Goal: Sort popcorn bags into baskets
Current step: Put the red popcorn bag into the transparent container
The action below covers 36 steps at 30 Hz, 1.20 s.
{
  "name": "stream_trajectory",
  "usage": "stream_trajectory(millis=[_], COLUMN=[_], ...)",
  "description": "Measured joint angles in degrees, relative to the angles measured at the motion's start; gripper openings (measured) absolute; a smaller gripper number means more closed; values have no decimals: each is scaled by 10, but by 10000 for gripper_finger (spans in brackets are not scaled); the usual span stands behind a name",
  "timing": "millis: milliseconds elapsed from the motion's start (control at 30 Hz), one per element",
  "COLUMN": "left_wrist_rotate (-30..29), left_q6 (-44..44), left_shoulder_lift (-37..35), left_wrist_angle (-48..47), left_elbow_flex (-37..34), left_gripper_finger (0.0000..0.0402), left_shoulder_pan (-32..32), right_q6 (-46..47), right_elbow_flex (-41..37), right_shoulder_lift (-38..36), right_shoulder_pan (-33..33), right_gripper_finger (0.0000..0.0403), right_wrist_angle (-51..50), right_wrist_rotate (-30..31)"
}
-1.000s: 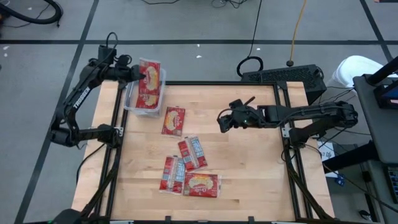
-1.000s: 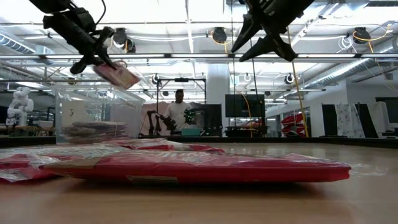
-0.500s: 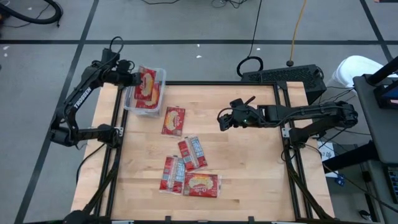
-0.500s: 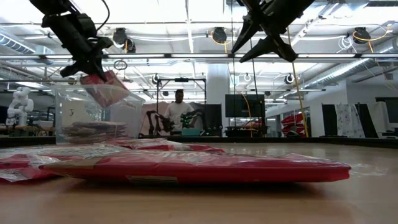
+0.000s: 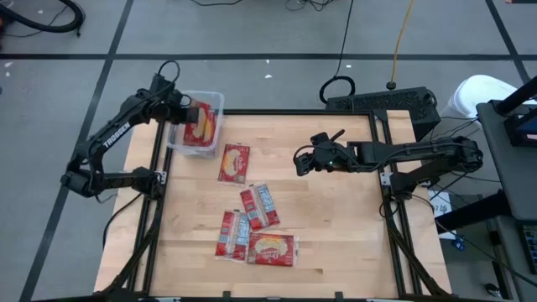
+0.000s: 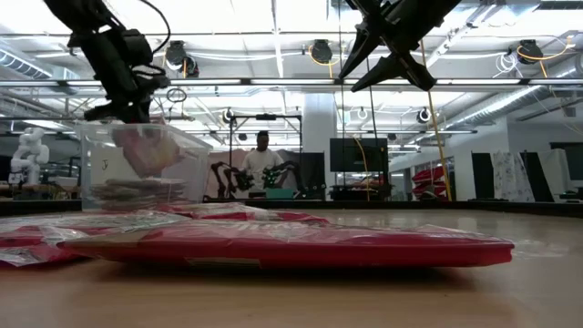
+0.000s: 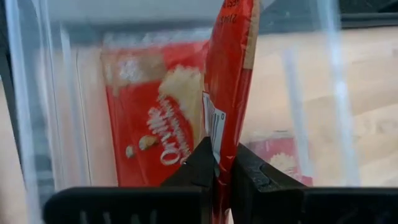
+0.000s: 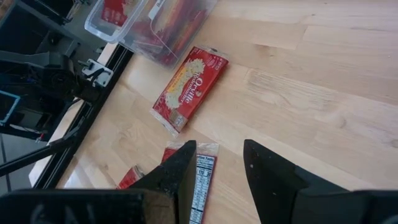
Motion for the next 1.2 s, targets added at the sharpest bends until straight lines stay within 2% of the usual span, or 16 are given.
stream_trajectory(millis=[233, 333, 667, 833, 1033, 1200], left_wrist_rotate=[-11, -30, -120, -142, -133, -71], left_q6=[-12, -16, -10, -4, 21, 23], left_shoulder_lift=[0, 0, 0, 0, -2, -6], left_wrist_angle=[14, 19, 18, 3, -15, -20], left_elbow_flex=[-28, -28, -28, -13, 27, 57], left_gripper_finger=[26, 39, 158, 204, 217, 203], left_shoulder_pan=[-6, -14, -55, -69, -87, -100], right_q6=[6, 6, 7, 19, 23, 46], right_elbow_flex=[0, 0, 0, 0, 0, 0], right_shoulder_lift=[0, 0, 0, 0, 0, 0], right_shoulder_pan=[0, 1, 1, 1, 1, 1], right_gripper_finger=[128, 128, 128, 128, 128, 128], right_wrist_angle=[0, 0, 0, 0, 1, 0], right_wrist_rotate=[-2, -4, -19, -21, -21, -22])
